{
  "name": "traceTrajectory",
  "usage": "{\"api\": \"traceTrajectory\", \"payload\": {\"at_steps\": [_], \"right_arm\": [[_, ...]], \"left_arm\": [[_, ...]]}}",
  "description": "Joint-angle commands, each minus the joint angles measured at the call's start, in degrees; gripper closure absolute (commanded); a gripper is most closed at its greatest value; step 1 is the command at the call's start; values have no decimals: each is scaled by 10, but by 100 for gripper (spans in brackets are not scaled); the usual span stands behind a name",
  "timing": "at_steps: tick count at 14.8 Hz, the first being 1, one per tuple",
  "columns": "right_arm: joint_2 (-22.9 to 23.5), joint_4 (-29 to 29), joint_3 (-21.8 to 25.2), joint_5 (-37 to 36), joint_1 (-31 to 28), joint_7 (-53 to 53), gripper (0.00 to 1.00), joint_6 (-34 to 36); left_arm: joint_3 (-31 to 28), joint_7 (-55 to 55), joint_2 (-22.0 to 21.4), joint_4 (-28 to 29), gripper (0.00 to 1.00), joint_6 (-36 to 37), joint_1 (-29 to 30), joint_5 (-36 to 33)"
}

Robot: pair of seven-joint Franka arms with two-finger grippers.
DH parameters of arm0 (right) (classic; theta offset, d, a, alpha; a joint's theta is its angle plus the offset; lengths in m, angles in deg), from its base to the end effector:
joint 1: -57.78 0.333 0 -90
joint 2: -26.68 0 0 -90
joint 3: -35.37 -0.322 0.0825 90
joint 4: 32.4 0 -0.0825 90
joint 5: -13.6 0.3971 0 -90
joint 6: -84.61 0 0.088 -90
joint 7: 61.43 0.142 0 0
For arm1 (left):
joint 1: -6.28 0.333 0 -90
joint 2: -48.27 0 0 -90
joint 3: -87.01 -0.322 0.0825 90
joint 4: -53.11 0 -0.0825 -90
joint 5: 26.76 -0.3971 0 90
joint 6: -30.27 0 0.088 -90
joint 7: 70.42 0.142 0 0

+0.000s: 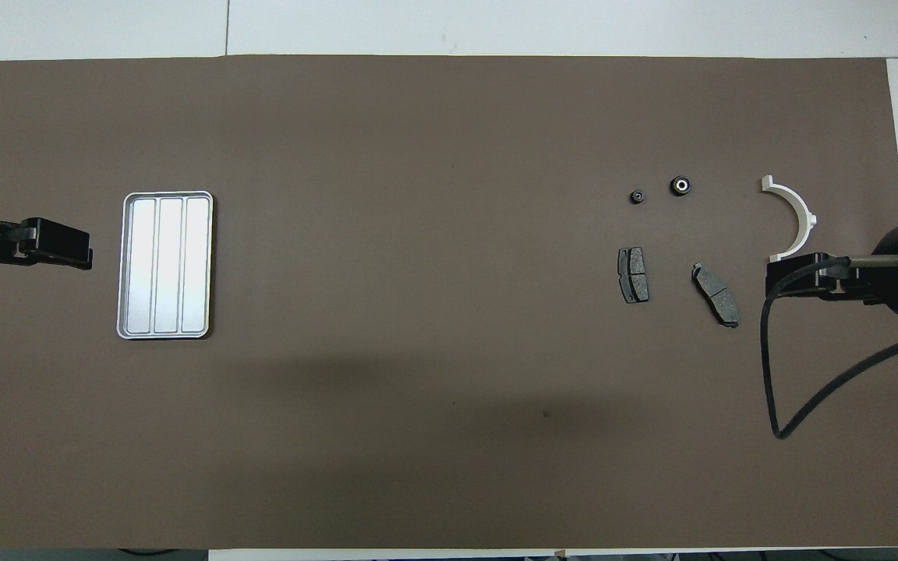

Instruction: Pick bearing gear from pile to tray

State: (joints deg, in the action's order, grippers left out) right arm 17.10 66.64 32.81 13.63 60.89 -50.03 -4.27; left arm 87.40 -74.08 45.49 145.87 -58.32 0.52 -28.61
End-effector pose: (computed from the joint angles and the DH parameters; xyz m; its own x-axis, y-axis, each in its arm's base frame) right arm 0.5080 0.0522 0.6075 0.9949 -0.1005 -0.0087 -0.1004 -0.9949 0.0088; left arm 0.5457 -0.0542 0.5972 0.9988 -0.0426 -0.0221 -0.0434 -0.9985 -0.0341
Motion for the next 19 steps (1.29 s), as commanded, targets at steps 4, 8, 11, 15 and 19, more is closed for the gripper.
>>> {"api": "traceTrajectory", "payload": {"at_steps": [4,8,11,15,19], "right_arm": [[-1,1,-5,10,-11,-16,0,-9],[-3,0,-3,13,-12,-16,0,-8],[-5,-1,-3,14,-11,-17,0,-7],[-7,3,-5,14,-4,-16,0,-7],[-5,8,-5,14,-3,-16,0,-9]], "left_arm": [[-7,2,-14,17,0,-5,-7,5],[-7,2,-14,18,0,-5,-7,5],[-7,2,-13,17,0,-5,-7,5],[-7,2,-13,18,0,-5,-7,5],[-7,2,-13,17,0,-5,-7,5]]}}
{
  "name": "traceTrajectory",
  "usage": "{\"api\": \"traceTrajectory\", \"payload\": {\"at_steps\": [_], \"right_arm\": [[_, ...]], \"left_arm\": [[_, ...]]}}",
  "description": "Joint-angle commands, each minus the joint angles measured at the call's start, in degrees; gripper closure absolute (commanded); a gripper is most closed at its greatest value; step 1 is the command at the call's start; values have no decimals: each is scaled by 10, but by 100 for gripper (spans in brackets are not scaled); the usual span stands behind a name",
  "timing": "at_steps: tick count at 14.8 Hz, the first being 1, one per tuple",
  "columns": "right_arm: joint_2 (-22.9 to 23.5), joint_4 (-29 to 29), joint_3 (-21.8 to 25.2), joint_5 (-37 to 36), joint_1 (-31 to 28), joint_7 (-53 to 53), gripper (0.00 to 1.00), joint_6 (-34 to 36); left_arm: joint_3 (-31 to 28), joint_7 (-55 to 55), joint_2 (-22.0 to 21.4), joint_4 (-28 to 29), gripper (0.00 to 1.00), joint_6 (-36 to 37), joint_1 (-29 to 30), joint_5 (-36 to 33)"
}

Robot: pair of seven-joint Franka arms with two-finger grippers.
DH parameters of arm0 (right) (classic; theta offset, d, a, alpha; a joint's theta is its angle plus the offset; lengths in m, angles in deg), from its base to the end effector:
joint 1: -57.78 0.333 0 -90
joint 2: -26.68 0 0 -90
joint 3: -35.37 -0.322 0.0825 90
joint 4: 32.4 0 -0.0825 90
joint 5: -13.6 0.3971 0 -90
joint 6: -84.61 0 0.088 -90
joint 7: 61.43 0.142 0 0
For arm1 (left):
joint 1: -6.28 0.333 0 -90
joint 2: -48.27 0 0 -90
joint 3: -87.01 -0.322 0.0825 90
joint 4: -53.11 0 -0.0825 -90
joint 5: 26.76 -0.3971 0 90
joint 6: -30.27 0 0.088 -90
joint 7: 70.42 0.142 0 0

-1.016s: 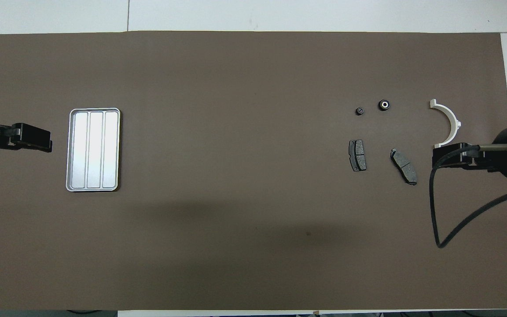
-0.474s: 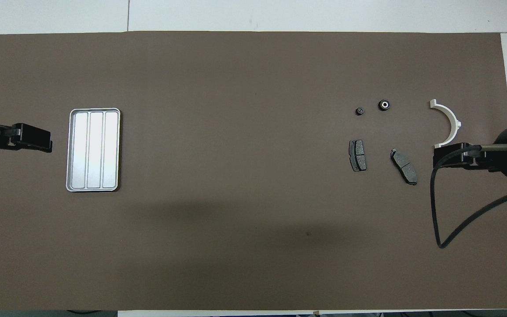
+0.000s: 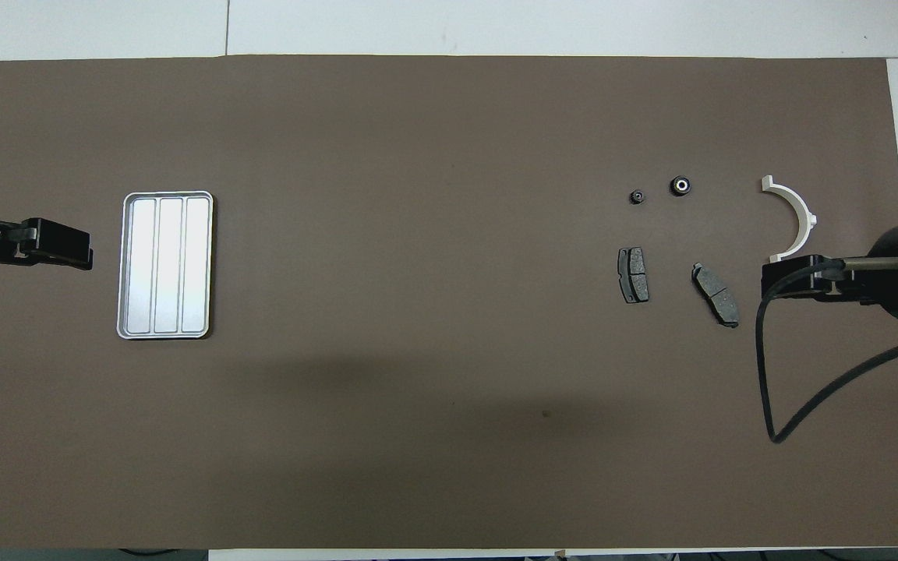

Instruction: Pick bearing gear from pile to tray

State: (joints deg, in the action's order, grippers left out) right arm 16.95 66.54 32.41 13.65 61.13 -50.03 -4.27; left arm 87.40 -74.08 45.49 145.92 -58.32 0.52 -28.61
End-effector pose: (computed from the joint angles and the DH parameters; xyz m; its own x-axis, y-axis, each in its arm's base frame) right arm 0.5067 0.0582 0.6096 0.9960 -0.0895 -0.0043 -0.0894 -0.9960 0.0089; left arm 0.5457 -0.0542 0.5968 0.9988 -0.0426 -0.0230 -0.0434 -0.9985 -0.0341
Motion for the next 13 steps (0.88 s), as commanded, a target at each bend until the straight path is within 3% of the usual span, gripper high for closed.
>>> {"api": "traceTrajectory", "payload": {"at_steps": [1,5,13], "right_arm": [[-1,12,-1,14,-5,-12,0,-10],[34,49,-2,13,-2,-6,0,-94],[217,38,-2,-2,24,84,0,-266]], "left_arm": [[-7,2,-14,17,0,-5,-7,5],[-7,2,-14,17,0,-5,-7,5],[-7,2,-14,17,0,-5,-7,5]]}}
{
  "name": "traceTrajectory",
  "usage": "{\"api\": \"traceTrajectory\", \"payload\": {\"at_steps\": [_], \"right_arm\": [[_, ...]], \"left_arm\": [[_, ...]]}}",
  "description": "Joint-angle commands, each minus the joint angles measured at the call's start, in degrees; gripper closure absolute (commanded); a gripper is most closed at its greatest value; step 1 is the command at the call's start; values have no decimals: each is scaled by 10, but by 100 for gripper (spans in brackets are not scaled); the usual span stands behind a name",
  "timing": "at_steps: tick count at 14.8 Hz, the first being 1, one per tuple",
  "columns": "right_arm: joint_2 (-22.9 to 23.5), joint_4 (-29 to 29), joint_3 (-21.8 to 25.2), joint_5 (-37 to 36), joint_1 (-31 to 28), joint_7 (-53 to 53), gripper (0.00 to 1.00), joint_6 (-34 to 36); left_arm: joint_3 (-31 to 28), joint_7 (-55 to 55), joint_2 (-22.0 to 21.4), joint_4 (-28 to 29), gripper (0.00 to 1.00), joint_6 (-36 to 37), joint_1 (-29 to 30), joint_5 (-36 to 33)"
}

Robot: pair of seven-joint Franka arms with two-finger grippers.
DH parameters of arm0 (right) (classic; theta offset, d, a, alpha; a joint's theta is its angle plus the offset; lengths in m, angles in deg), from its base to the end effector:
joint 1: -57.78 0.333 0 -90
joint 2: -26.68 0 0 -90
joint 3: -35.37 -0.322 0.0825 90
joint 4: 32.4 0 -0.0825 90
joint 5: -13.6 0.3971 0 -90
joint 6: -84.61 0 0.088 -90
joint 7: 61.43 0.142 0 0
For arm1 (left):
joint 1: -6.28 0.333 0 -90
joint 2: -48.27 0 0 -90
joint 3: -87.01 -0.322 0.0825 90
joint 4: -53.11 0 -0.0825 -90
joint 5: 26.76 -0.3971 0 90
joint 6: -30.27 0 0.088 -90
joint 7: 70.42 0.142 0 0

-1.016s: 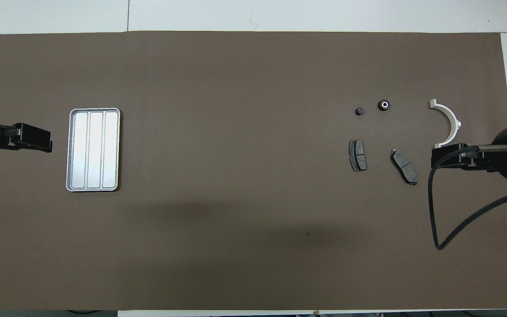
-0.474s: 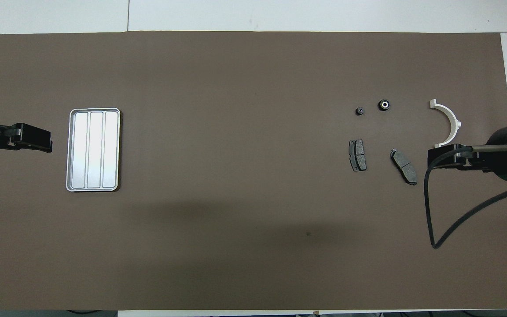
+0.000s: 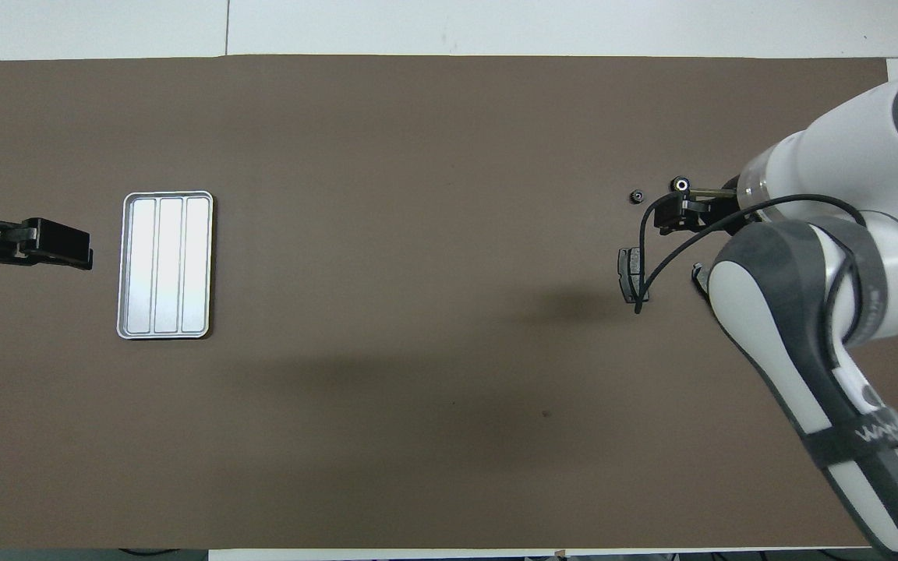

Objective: Pick bearing gear from pile to tray
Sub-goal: 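Reach the right gripper to the black bearing and grasp it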

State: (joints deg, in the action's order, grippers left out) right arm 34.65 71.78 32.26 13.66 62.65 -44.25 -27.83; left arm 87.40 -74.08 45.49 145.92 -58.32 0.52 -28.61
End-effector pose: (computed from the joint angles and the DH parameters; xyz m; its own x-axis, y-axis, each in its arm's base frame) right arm 0.6081 0.0843 0.4257 0.9870 -0.1608 0.0025 -0.1608 -0.9869 -0.0097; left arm 0.5457 -0.0542 0.5968 0.9988 -0.0426 -0.0230 -0.0434 -0.9985 -0.0341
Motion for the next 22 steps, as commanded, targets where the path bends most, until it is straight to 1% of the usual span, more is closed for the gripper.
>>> {"api": "traceTrajectory", "payload": {"at_steps": [1,3,5,9,10,12,14,16,19,22], "right_arm": [[59,-15,0,-13,18,44,0,-50],[96,-26,-1,-24,19,72,0,-87],[127,-42,-1,-25,16,72,0,-112],[204,-101,2,-25,15,99,0,-112],[216,-104,3,-31,15,104,0,-114],[233,-109,3,-58,13,106,0,-121],[247,-110,3,-74,9,106,1,-128],[255,-124,3,-79,8,106,2,-130],[268,-127,4,-79,7,106,9,-139],[268,-128,5,-77,5,106,13,-152]], "left_arm": [[-7,2,-14,17,0,-5,-7,5],[-7,2,-14,17,0,-5,-7,5],[-7,2,-14,17,0,-5,-7,5],[-7,2,-14,17,0,-5,-7,5],[-7,2,-14,17,0,-5,-7,5],[-7,2,-14,17,0,-5,-7,5],[-7,2,-14,17,0,-5,-7,5],[-7,2,-14,18,0,-5,-7,5],[-7,2,-14,17,0,-5,-7,5],[-7,2,-14,17,0,-5,-7,5]]}}
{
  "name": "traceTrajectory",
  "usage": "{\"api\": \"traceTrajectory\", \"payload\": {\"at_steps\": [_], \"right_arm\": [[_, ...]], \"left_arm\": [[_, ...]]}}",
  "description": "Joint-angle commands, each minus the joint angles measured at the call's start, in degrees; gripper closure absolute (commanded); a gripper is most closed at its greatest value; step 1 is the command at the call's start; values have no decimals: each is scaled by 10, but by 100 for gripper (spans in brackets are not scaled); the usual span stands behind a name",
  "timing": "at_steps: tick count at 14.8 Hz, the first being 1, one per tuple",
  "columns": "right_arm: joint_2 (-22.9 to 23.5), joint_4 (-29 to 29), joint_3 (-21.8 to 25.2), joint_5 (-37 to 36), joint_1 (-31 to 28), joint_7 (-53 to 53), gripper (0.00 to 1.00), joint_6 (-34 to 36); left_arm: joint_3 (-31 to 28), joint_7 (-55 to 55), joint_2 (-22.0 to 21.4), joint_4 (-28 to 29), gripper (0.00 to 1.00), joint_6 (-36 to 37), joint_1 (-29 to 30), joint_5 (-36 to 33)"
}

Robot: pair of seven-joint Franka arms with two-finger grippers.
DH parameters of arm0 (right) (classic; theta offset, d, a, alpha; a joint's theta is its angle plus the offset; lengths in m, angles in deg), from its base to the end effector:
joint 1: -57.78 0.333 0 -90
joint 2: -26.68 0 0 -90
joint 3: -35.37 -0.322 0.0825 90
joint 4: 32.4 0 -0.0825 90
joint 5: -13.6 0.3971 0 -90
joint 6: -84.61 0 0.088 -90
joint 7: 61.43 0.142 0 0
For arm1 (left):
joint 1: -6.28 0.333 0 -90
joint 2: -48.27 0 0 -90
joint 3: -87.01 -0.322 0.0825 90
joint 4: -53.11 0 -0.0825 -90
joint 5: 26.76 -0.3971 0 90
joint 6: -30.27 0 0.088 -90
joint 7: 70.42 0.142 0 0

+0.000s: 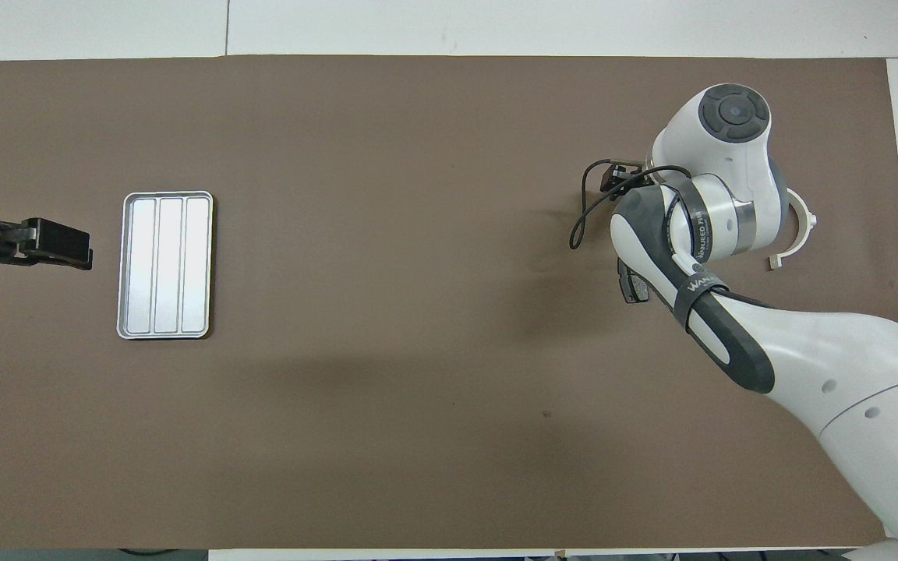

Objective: Pick bearing gear from pile to tray
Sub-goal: 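Reach the right gripper to the black bearing and grasp it, then carry the bearing with the right gripper to the table center and lower it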

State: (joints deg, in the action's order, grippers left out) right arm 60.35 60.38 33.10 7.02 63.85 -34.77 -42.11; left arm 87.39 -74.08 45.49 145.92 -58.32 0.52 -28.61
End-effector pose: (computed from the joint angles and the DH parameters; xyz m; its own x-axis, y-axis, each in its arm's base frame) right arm 0.6985 0.0925 0.2445 0.9666 -0.2540 0.0346 -0.2557 -0.9648 0.0614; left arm 0.5457 -0.0541 0.5968 0.9988 -0.0425 -0.0230 -0.0432 -0.9985 -0.0341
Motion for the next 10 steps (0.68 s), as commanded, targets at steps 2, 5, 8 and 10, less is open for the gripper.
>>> {"api": "traceTrajectory", "payload": {"at_steps": [2,5,8,10], "right_arm": [[10,-14,-4,-11,-9,11,21,-9],[10,-14,-5,-4,-11,11,43,-9],[10,-11,-5,-4,-11,11,60,-9],[11,-10,-5,-4,-15,11,75,-10]], "left_arm": [[-6,2,-13,18,0,-5,-7,5],[-6,2,-14,17,0,-5,-7,5],[-6,2,-14,18,0,-5,-7,5],[-6,2,-14,17,0,-5,-7,5]]}}
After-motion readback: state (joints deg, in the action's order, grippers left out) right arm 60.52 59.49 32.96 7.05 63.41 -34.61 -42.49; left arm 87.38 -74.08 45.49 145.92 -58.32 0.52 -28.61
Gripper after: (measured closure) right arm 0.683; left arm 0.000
